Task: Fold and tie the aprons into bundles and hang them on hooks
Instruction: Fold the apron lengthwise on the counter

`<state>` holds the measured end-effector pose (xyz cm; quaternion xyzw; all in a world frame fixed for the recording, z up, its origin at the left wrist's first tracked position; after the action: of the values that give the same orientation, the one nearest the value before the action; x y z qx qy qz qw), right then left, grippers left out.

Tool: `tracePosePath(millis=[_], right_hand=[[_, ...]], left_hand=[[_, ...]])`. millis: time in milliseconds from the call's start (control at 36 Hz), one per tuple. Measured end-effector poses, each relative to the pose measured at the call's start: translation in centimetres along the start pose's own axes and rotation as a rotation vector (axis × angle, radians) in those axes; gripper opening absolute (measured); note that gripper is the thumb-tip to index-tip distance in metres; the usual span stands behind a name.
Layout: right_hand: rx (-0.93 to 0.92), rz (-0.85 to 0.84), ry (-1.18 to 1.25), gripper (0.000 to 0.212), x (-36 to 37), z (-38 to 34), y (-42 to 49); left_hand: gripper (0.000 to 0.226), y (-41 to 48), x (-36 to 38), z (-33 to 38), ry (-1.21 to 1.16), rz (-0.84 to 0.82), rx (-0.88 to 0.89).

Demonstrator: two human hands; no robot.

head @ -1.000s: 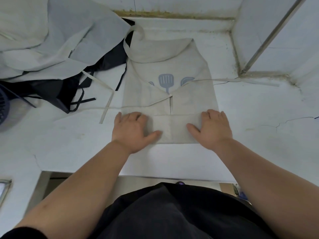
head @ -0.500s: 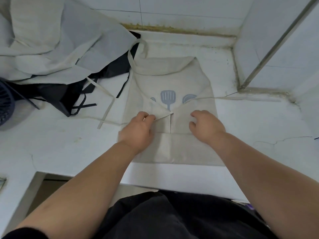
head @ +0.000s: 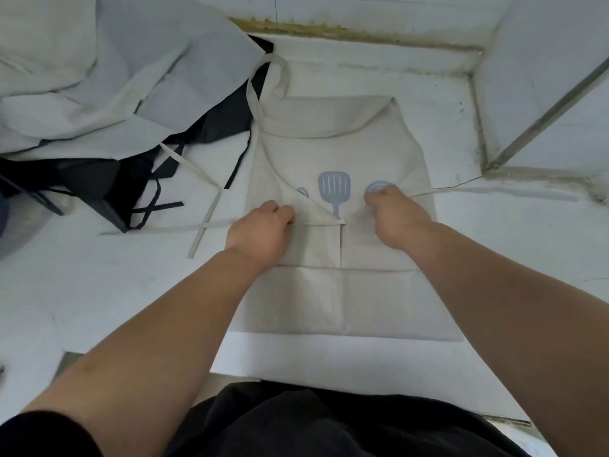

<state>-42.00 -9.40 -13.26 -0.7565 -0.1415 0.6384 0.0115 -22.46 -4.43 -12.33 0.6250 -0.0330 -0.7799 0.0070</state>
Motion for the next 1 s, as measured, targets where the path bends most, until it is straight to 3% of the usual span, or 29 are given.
tracePosePath(millis=[167, 306, 417, 528, 667, 806, 889, 1000], right_hand=[[0.061, 0.081, -0.094, 0.029, -0.8, 0.8, 0.6], [0.034, 0.216, -0.082, 0.029, -1.7, 0.9, -0.5], [0.052, 0.213, -0.040, 0.028, -1.6, 1.6, -2.1], [0.237, 0.140, -0.118, 0.028, -1.2, 3.8, -3.3], [0.494, 0.169, -0.115, 0.032, -1.2, 6.9, -4.8], [0.628, 0.208, -0.011, 0.040, -0.6, 8.0, -5.8], [0.555, 0.290, 0.020, 0.051, -1.1, 6.7, -6.1], [0.253, 0.382, 0.123, 0.049, -2.2, 3.1, -6.4]], left_hand=[[0.026, 1.2, 0.1, -1.1, 0.016, 0.012, 0.011], [0.027, 1.9, 0.0, -1.8, 0.015, 0.053, 0.004], [0.028, 1.8, 0.0, -2.5, 0.020, 0.089, -0.041], [0.027, 1.2, -0.3, -3.7, 0.072, 0.125, -0.133], [0.025, 0.0, -0.5, -5.9, 0.050, 0.187, -0.295], [0.040, -1.6, -0.2, -7.4, -0.034, 0.128, -0.486], [0.051, -2.5, -0.5, -7.2, -0.064, 0.091, -0.538], [0.051, -2.8, -2.0, -5.4, -0.048, 0.218, -0.433]])
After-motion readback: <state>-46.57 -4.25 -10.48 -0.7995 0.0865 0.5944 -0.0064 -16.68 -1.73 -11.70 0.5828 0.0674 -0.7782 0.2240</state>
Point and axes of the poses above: each hand's wrist, its own y-axis towards the middle knuckle, its own x-axis out of the palm, z = x × y, the point moved 6 cm from there along y, towards the middle knuckle, and after that the axes turned 15 degrees about z, right-handed, at the moved point
